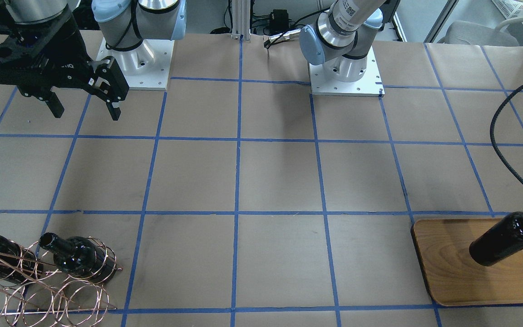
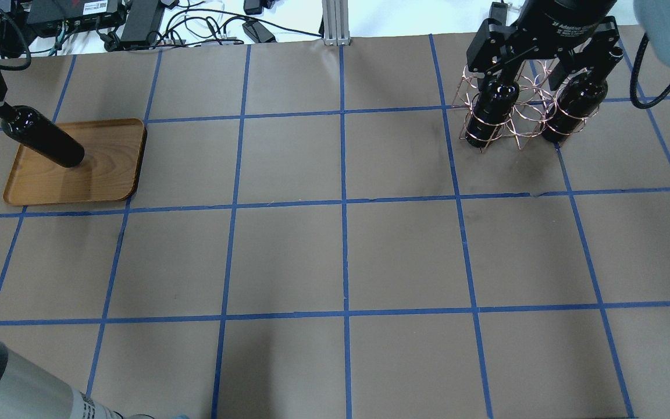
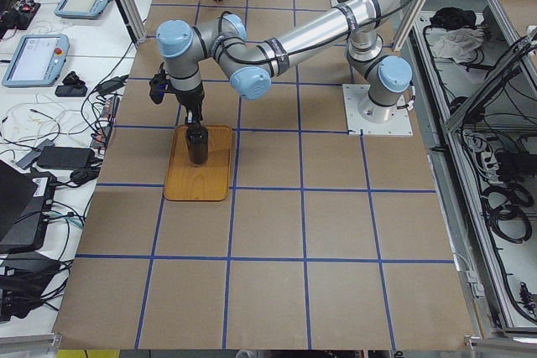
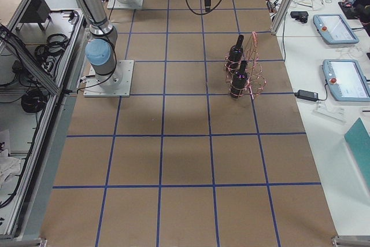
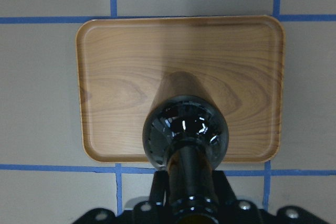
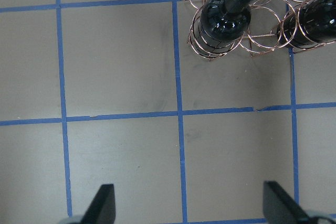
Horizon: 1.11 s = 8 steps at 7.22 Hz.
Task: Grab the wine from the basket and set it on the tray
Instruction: 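Lower the bottle onto the wooden tray with the left gripper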
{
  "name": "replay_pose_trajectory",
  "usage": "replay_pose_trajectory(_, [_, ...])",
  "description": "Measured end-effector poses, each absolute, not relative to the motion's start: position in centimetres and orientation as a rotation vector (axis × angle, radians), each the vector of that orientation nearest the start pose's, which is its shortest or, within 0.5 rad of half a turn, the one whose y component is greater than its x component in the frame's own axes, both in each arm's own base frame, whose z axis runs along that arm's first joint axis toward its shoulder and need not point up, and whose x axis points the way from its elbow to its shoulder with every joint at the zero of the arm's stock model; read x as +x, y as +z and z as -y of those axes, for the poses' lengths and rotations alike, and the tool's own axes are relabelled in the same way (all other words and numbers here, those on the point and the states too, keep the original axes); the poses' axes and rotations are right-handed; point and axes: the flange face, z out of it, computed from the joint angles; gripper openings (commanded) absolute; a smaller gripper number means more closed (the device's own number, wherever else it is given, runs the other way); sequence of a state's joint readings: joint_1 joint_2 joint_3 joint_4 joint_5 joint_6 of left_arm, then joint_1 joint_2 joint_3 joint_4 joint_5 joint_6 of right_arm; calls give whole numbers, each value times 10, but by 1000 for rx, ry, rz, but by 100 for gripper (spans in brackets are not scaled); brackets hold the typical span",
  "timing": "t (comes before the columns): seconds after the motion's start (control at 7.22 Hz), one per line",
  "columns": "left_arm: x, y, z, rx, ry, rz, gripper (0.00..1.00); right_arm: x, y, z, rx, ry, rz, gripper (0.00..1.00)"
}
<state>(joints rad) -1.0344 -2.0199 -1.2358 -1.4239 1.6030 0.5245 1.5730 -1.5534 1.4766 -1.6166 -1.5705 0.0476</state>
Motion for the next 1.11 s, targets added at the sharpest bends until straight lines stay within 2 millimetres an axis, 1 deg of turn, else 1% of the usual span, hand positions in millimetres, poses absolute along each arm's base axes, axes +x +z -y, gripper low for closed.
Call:
replay_pose_trajectory(0.14, [236, 399, 651, -20, -15, -3098, 10, 134, 529, 507, 71, -180, -3134, 100])
replay_pose_trajectory(0.28, [237, 395, 653, -21, -15, -3099, 33, 134, 528, 505, 71, -152, -3137, 100])
replay_pose_trajectory(0.42, [238, 391, 655, -23, -19, -3099, 76, 134, 526, 501, 69, -109, -3140, 100])
replay_pose_trajectory(0.55, [239, 387, 658, -27, -27, -3101, 98, 134, 525, 498, 68, -82, -3140, 100])
replay_pose_trajectory(0.69, [238, 388, 659, -27, -43, -3109, 100, 134, 525, 497, 67, -71, -3138, 100])
replay_pose_trajectory(0.83, [234, 396, 657, -22, -65, -3113, 100, 134, 524, 497, 67, -65, -3138, 100])
replay_pose_trajectory(0.97, [226, 411, 652, -12, -77, -3109, 100, 135, 524, 496, 66, -62, -3140, 100])
replay_pose_trajectory(1.11, [212, 431, 642, 1, -64, -3112, 100, 135, 523, 496, 65, -59, -3141, 100])
